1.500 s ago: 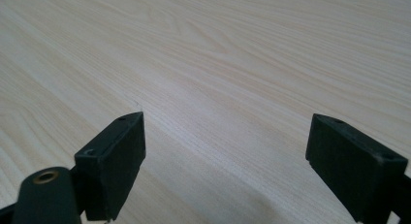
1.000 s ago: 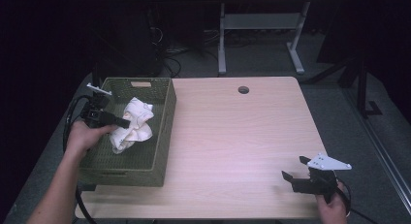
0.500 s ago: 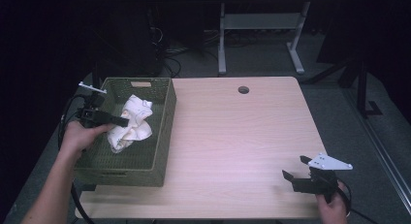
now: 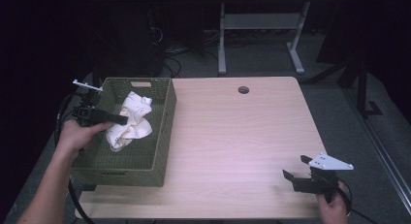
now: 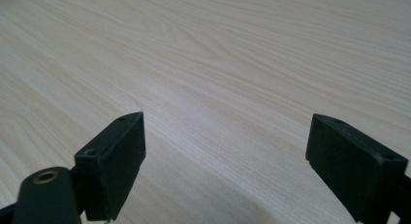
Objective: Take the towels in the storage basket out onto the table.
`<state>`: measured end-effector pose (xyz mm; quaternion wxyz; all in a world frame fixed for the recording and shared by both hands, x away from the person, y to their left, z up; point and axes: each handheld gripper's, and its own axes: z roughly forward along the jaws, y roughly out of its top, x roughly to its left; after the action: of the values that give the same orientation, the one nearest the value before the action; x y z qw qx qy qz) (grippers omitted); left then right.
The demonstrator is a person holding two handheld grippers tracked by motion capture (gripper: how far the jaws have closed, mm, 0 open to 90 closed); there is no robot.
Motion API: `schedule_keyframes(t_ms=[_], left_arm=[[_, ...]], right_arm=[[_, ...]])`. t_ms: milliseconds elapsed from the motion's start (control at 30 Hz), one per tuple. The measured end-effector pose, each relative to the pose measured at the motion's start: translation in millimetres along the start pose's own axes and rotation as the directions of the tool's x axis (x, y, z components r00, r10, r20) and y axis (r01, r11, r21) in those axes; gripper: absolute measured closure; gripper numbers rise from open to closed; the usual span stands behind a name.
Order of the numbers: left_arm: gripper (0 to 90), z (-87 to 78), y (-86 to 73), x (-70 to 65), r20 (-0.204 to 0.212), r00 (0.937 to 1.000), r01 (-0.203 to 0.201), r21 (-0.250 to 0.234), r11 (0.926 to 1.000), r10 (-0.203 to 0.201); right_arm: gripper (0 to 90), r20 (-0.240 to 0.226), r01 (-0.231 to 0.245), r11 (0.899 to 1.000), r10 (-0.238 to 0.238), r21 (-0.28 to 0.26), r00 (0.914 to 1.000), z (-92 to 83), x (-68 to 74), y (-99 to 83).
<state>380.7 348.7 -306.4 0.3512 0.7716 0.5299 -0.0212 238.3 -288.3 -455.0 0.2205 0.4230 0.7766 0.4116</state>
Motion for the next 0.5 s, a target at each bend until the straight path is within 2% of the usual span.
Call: schedule_keyframes(t_ms=[333,500], left_arm=[[76.6,-9.0,1.3,-2.6,0.007,1.0,-0.002,-0.017,0.9999,0.002],[76.6,-14.3,2.2,-5.1,0.026,0.9997,0.002,-0.04,0.9992,-0.001]], right_arm=[[13.9,0.0,-0.001,1.0,0.001,0.001,1.0,0.4,0.2,0.5],[13.8,0.0,-0.003,1.0,0.003,0.002,1.0,0.1,0.6,0.7]])
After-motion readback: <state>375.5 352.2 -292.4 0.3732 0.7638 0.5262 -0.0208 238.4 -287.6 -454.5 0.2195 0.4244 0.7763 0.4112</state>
